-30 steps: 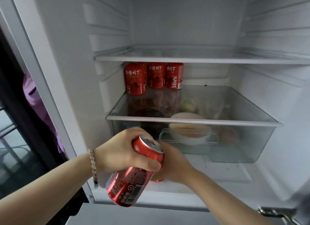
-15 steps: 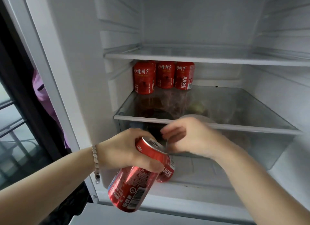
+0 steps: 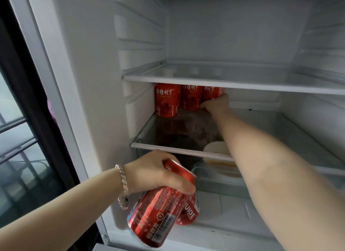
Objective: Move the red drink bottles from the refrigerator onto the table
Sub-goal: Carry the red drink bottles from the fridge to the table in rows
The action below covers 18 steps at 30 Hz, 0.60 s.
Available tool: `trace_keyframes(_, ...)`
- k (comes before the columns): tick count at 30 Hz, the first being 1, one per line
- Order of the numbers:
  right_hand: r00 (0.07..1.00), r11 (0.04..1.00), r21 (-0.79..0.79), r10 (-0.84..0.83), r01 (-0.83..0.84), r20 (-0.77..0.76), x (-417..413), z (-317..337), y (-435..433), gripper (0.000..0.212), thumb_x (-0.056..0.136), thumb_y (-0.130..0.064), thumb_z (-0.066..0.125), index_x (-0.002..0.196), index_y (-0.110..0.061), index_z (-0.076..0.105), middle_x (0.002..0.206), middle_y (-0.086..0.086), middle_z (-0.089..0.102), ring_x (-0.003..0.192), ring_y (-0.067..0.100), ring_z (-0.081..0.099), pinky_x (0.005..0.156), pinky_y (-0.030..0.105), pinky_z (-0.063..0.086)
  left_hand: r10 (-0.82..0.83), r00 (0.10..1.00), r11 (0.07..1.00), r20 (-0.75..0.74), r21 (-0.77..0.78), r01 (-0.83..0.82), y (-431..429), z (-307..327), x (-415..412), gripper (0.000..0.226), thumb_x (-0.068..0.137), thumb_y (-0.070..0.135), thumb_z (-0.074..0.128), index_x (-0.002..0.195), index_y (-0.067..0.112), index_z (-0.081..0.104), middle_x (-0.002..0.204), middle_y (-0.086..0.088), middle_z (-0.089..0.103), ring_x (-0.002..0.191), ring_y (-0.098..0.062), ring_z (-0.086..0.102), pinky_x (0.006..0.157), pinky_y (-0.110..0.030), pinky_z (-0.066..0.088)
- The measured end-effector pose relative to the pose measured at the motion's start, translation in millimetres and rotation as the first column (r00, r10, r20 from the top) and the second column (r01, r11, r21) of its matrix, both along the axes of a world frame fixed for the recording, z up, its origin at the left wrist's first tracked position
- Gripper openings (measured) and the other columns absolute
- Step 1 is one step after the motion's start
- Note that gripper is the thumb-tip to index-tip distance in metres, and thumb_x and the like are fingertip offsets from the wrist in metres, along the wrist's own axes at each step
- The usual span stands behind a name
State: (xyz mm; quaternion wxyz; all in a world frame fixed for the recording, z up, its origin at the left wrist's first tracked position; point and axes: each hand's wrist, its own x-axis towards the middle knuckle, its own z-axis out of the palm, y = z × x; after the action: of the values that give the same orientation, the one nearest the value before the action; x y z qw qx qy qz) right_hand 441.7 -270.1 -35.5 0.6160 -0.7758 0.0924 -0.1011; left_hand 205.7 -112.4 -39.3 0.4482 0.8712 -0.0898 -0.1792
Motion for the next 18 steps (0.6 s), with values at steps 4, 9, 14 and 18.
trace_keyframes(4, 0.998, 0.998, -0.038, -0.045, 0.047, 0.046, -2, -5, -2, 0.087, 0.045, -0.023, 0.087, 0.121, -0.012, 0.046, 0.123, 0.010, 0.057, 0.112, 0.026, 0.058, 0.097, 0.044, 0.049, 0.008, 1.000, 1.000, 0.013, -0.019, -0.008, 2, -2, 1, 0.068, 0.032, 0.049, 0.074, 0.090, 0.014, 0.068, 0.075, 0.002, 0.073, 0.075, -0.018, 0.071, 0.070, -0.026, 0.057)
trace_keyframes(9, 0.995, 0.977, -0.187, 0.104, -0.103, -0.003, -45, 3, -8, 0.082, 0.049, -0.019, 0.088, 0.121, -0.009, 0.051, 0.116, 0.003, 0.061, 0.106, 0.020, 0.059, 0.088, 0.033, 0.053, 0.021, 0.999, 0.999, 0.049, -0.044, -0.019, 0, -4, 3, 0.072, 0.031, 0.048, 0.076, 0.092, 0.009, 0.069, 0.082, -0.006, 0.074, 0.078, -0.024, 0.072, 0.075, -0.033, 0.058)
trace_keyframes(14, 0.934, 0.904, -0.242, 0.356, -0.353, -0.034, -137, 14, -27, 0.067, 0.050, -0.011, 0.091, 0.105, -0.026, 0.055, 0.102, -0.007, 0.064, 0.095, 0.012, 0.059, 0.078, 0.028, 0.048, -0.024, 0.997, 0.999, 0.075, -0.034, 0.027, -8, -4, -2, 0.068, 0.033, 0.048, 0.076, 0.091, 0.011, 0.069, 0.084, -0.005, 0.075, 0.077, -0.020, 0.072, 0.077, -0.034, 0.059)
trace_keyframes(18, 0.944, 0.900, -0.306, 0.330, -0.312, 0.007, -184, 14, -38, 0.077, 0.050, -0.018, 0.092, 0.111, -0.030, 0.046, 0.095, -0.016, 0.057, 0.091, 0.006, 0.055, 0.080, 0.027, 0.044, -0.062, 0.995, 0.998, 0.080, -0.001, 0.062, -10, -4, -3, 0.067, 0.035, 0.051, 0.074, 0.090, 0.014, 0.069, 0.081, -0.001, 0.075, 0.074, -0.016, 0.072, 0.073, -0.029, 0.059)
